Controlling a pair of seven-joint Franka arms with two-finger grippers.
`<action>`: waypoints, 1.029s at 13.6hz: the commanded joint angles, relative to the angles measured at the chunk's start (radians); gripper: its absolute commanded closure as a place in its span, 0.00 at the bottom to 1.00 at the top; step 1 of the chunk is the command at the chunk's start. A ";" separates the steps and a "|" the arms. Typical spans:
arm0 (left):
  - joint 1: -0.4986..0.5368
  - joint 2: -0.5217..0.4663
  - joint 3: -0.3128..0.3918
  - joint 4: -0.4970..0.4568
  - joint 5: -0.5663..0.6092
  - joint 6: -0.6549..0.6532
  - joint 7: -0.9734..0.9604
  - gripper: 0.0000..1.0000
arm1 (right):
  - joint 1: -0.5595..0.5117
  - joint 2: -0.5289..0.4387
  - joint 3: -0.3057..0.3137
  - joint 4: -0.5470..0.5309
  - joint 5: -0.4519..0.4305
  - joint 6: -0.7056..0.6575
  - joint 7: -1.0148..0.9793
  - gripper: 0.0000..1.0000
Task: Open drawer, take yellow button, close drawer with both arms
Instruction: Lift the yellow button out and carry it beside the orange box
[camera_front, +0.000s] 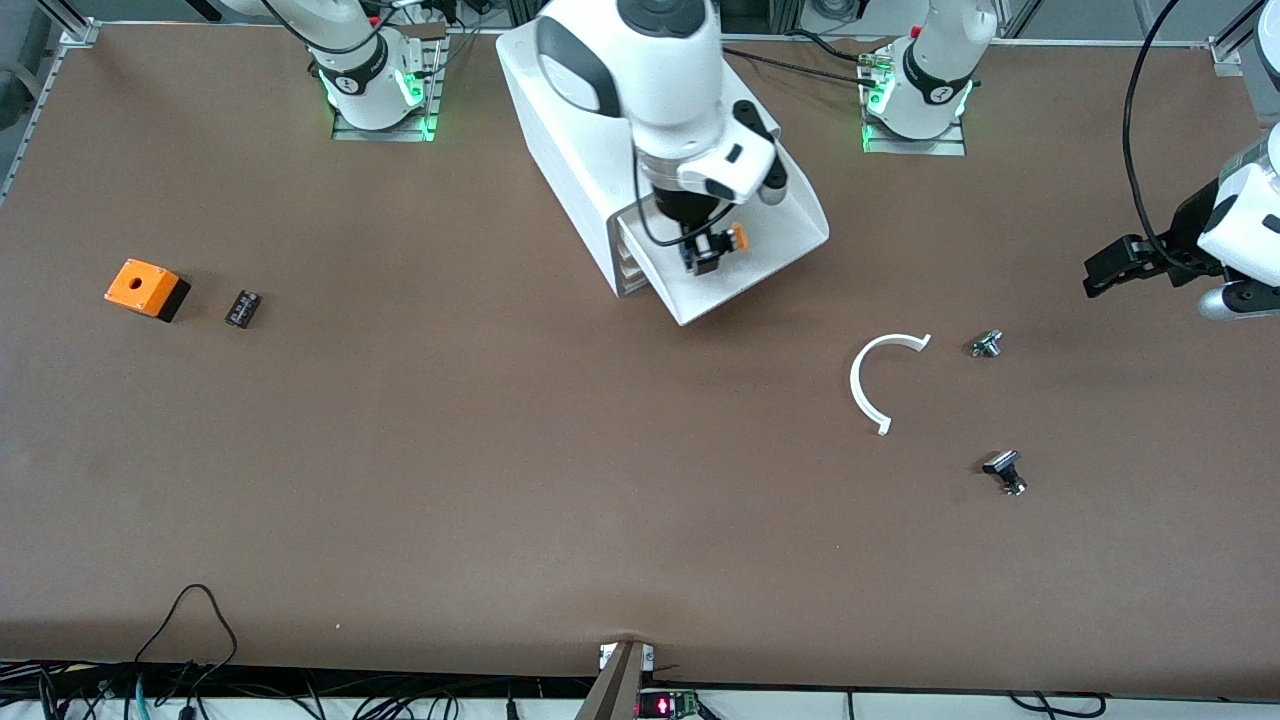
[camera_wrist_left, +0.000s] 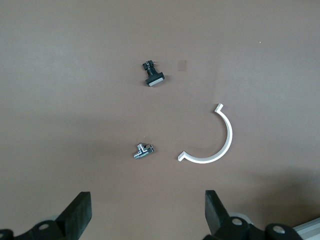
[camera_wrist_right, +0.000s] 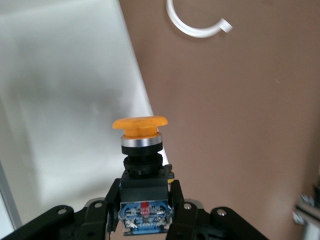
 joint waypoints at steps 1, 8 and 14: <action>0.000 0.016 -0.004 0.031 0.013 -0.022 -0.008 0.00 | -0.079 -0.025 -0.020 -0.015 -0.072 -0.005 0.016 0.83; -0.003 0.016 -0.004 0.033 0.013 -0.022 -0.007 0.00 | -0.329 -0.076 -0.038 -0.317 -0.078 0.138 0.107 0.83; -0.008 0.013 -0.024 0.033 0.014 -0.025 0.003 0.00 | -0.569 -0.231 -0.035 -0.633 -0.069 0.171 -0.086 0.83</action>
